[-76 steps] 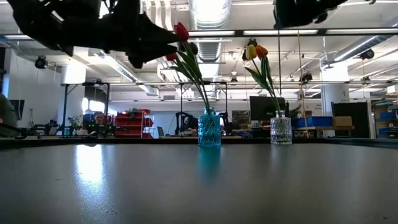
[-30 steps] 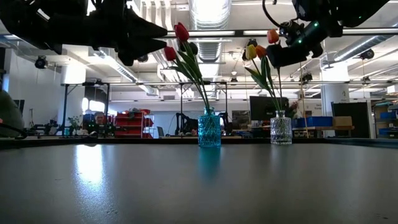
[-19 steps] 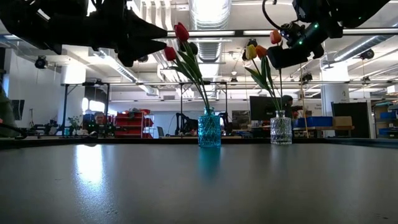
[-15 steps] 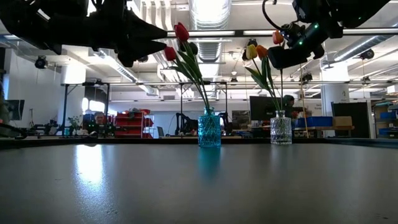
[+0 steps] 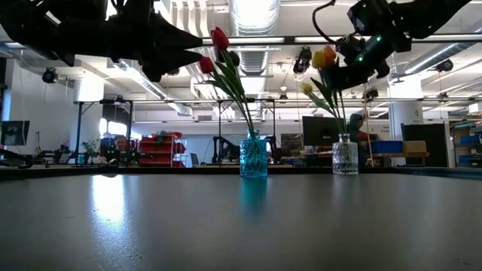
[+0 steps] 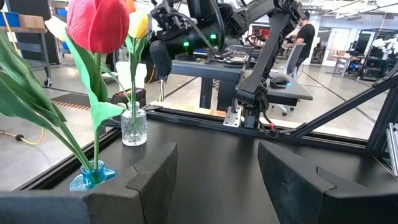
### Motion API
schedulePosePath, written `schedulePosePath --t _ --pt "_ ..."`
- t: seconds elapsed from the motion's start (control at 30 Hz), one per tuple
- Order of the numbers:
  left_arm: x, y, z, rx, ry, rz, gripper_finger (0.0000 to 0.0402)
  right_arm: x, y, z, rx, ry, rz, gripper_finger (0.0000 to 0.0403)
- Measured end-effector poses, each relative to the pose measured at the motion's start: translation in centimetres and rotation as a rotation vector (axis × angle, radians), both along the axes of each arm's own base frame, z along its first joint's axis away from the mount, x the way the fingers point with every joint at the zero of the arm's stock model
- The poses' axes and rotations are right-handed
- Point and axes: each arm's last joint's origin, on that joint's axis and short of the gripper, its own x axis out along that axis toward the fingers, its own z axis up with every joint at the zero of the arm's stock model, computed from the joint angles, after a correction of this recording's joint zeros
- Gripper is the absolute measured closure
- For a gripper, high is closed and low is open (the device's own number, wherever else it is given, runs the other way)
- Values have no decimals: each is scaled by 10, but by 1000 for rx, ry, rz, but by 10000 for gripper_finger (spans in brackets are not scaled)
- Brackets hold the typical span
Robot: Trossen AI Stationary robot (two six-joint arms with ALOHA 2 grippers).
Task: Sort flowers into vase by color
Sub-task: Put the orange flower into the transparent vase, then return to Home Position
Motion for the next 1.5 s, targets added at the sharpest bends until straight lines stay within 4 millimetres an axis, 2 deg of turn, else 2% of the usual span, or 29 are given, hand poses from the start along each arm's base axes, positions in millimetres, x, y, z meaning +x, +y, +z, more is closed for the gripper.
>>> schedulePosePath --t 0.3,0.4,0.53,0.7,0.87,1.07,1.33,1.5 --pt "0 0 0 -3 0 0 193 4 -8 -12 42 -12 -36 389" --pt "0 0 0 -3 1 0 193 3 -11 -13 46 -17 -54 376" --pt "0 0 0 -3 1 0 193 3 -10 -13 47 4 -48 321" --pt "0 0 0 -4 0 0 193 -1 -7 -3 30 -12 -44 238" --pt "0 0 0 -9 -1 -1 193 -5 -2 15 33 -16 -11 191" --pt "0 0 0 -6 0 -1 193 -15 6 31 62 19 -8 177" --pt "0 0 0 25 9 0 194 -33 22 46 92 56 -1 177" --pt "0 0 -1 27 17 0 208 -44 36 52 96 49 32 180"
